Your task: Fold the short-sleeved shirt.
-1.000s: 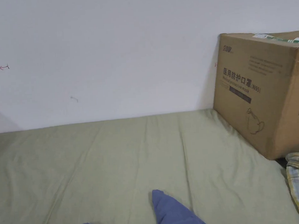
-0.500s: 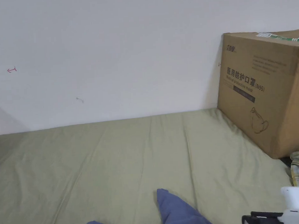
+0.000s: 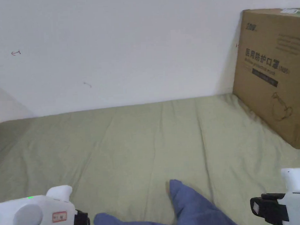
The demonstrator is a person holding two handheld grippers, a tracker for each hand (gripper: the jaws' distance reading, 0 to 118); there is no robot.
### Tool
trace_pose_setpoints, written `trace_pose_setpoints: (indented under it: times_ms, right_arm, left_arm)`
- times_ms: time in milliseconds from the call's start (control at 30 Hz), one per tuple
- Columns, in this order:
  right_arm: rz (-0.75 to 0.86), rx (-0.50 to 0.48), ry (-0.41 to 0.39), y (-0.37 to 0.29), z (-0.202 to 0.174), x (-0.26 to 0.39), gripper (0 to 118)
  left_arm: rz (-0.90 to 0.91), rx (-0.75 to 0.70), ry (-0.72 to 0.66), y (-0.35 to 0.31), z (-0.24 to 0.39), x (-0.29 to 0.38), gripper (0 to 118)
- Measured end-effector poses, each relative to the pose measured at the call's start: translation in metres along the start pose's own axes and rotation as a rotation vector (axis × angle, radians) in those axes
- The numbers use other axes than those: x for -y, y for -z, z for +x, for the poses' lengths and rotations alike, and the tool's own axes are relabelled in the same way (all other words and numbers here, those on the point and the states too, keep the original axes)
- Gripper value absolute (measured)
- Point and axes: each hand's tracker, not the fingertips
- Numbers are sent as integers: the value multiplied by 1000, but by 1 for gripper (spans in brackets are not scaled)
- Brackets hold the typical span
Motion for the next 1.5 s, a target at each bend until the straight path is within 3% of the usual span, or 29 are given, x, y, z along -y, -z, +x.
trace_pose_setpoints:
  times_ms: [33, 67, 100, 133, 167, 200, 367, 400, 467, 500, 633, 767, 800, 867, 900, 1000, 1067, 1167, 1200, 1233, 1267, 1300, 1367, 1500]
  right_arm:
    - [-14, -1, -6, 4, 2, 1, 2]
    - [-26, 3, -14, 9, 3, 2, 2]
    - [-37, 9, -24, 13, 4, 5, 2]
    - [-51, 15, -32, 17, 6, 6, 2]
    - [-62, 20, -37, 22, 8, 8, 2]
    - [-72, 23, -39, 26, 11, 9, 2]
    - [-112, 16, 10, 50, 28, 13, 2]
    - [-124, 13, 31, 55, 31, 12, 2]
    - [-142, -5, 46, 67, 35, 10, 2]
    - [-158, -13, 29, 74, 35, 7, 2]
    - [-220, 22, -110, 112, 27, -16, 2]
    - [-281, -55, -72, 161, 21, -59, 3]
    - [-298, -52, -72, 176, 19, -69, 28]
    - [-379, -20, -94, 208, 16, -78, 103]
    - [-362, -17, -87, 222, 16, -84, 110]
    - [-458, 75, -117, 261, 14, -86, 110]
    - [-538, 62, -152, 275, 10, -79, 110]
    - [-548, 119, -278, 270, -6, -69, 98]
    - [-525, 127, -307, 263, -11, -70, 80]
    - [-514, 101, -282, 255, -12, -73, 63]
    - [-498, 86, -261, 247, -11, -76, 39]
    - [-473, 65, -241, 237, -12, -78, 0]
    - [-433, -14, -155, 215, -11, -81, 0]
    - [-297, -8, -95, 151, -5, -89, 0]
  left_arm:
    - [-12, -24, 3, 17, -3, -11, 5]
    - [-19, -32, 0, 30, -6, -20, 21]
    - [-36, -50, 3, 44, -9, -29, 72]
    - [-68, -61, 1, 60, -11, -36, 110]
    - [-92, -65, 8, 73, -13, -40, 118]
    - [-61, -49, 11, 82, -13, -43, 110]
    - [-206, -55, 136, 114, -8, -47, 108]
    - [-249, -48, 184, 118, -5, -45, 88]
    - [-235, 54, 200, 116, -3, -40, 9]
    - [-202, 79, 184, 111, -3, -38, 4]
    - [-66, 111, 179, 83, -6, -29, 4]
    - [5, 100, 135, 50, -15, -15, 4]
    - [11, 101, 134, 44, -18, -12, 4]
    - [16, 106, 134, 31, -17, -1, 4]
    - [21, 104, 134, 27, -17, 3, 4]
    - [35, 92, 129, 18, -22, 15, 4]
    - [38, 82, 118, 15, -25, 21, 4]
    - [27, 71, 92, 13, -36, 29, 4]
    - [25, 74, 80, 12, -39, 32, 4]
    - [18, 76, 70, 12, -42, 35, 4]
    - [11, 70, 62, 13, -46, 39, 4]
    - [7, 62, 57, 12, -47, 41, 4]
    - [10, 53, 43, 5, -49, 46, 4]
    - [73, 49, -23, -33, -49, 51, 4]
